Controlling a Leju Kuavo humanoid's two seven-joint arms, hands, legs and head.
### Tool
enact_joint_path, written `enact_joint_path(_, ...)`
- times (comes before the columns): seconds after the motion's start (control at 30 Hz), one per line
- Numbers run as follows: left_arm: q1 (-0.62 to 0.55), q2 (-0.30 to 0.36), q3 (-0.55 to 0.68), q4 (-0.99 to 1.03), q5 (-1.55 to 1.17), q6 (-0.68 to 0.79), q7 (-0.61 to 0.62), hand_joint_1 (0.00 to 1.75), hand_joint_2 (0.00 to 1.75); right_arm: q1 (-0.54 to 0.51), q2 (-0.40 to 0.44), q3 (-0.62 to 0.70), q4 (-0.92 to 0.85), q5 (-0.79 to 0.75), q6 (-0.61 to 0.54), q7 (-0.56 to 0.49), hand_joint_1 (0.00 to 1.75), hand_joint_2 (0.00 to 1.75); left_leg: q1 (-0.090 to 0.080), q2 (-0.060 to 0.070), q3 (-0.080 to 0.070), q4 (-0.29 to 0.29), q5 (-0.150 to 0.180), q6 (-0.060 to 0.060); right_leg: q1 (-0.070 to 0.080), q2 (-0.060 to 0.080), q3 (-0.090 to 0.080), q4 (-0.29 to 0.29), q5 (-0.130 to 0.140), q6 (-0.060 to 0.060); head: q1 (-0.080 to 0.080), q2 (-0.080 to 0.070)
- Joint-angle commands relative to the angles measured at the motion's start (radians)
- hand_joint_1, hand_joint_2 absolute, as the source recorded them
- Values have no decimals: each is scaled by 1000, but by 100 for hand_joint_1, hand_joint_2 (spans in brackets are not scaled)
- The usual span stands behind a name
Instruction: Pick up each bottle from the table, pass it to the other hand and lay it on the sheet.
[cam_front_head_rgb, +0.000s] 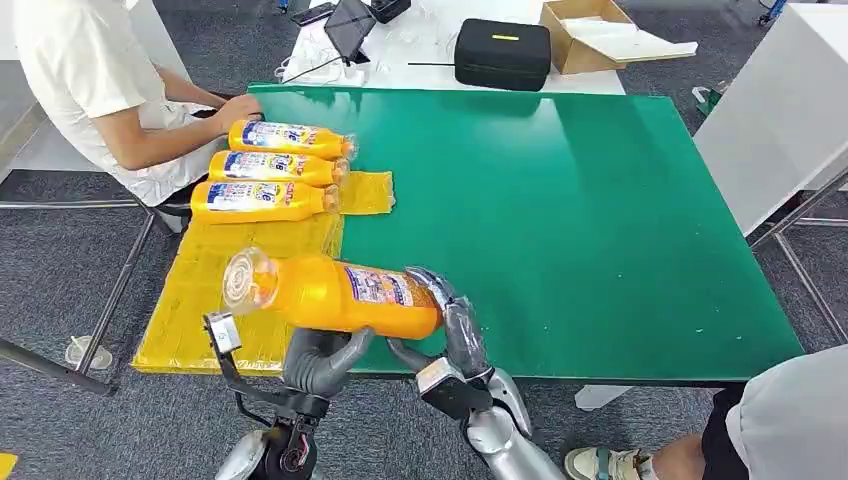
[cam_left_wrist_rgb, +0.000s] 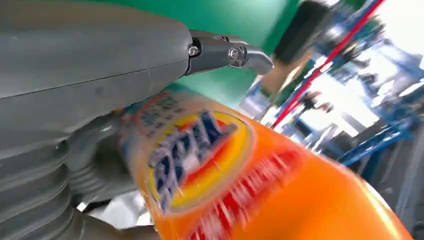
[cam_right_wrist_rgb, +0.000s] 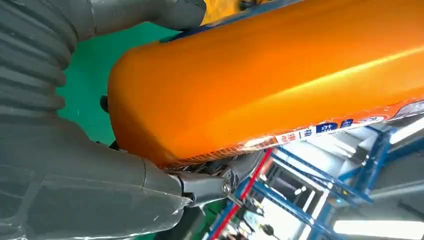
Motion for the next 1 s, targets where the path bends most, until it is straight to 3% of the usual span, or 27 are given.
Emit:
enact_joint_path(0.03,-34,11,12,-33,-37,32,-27,0,175,-64,17,7,176,-41,23,-5,175,175,0,0,2,0,-1,0,1,0,2,-1,0,-1,0,0)
enact_joint_path(0.27,-37,10,-4,-27,-136,128,-96,0,175,-73,20,12,204,-33,24,3,175,175,0,1,4,0,-2,0,0,1,4,0,-1,-2,0,0)
enact_joint_path(0.43,-64,7,-11,15,-43,71,-37,0,175,-87,30,41,223,-18,22,-5,175,175,0,0,3,0,-1,0,0,0,3,0,-1,-2,0,0)
enact_joint_path(0.77,-85,3,-20,48,-47,79,-42,0,175,-98,30,63,215,-7,12,-5,175,175,0,0,7,0,-3,0,0,0,7,0,-3,-2,0,0)
enact_joint_path(0.8,-90,1,-20,56,-48,83,-43,19,175,-100,31,67,213,-7,16,-5,175,175,0,0,3,0,-1,0,0,-1,4,-1,-1,-1,0,0)
enact_joint_path(0.83,-100,-4,-19,76,-48,91,-45,140,175,-100,32,74,203,-12,24,-5,175,175,0,0,5,0,-2,0,0,0,5,0,-2,-2,0,0)
enact_joint_path(0.9,-126,-24,-6,102,-39,95,-42,175,175,-109,40,81,197,-19,36,-3,175,175,0,0,5,0,-2,0,0,0,5,0,-2,-2,0,0)
enact_joint_path(1.0,-137,-30,-3,111,-36,93,-38,175,175,-115,44,83,197,-23,42,-2,175,175,0,0,3,1,-1,0,0,-1,3,1,-1,-2,0,0)
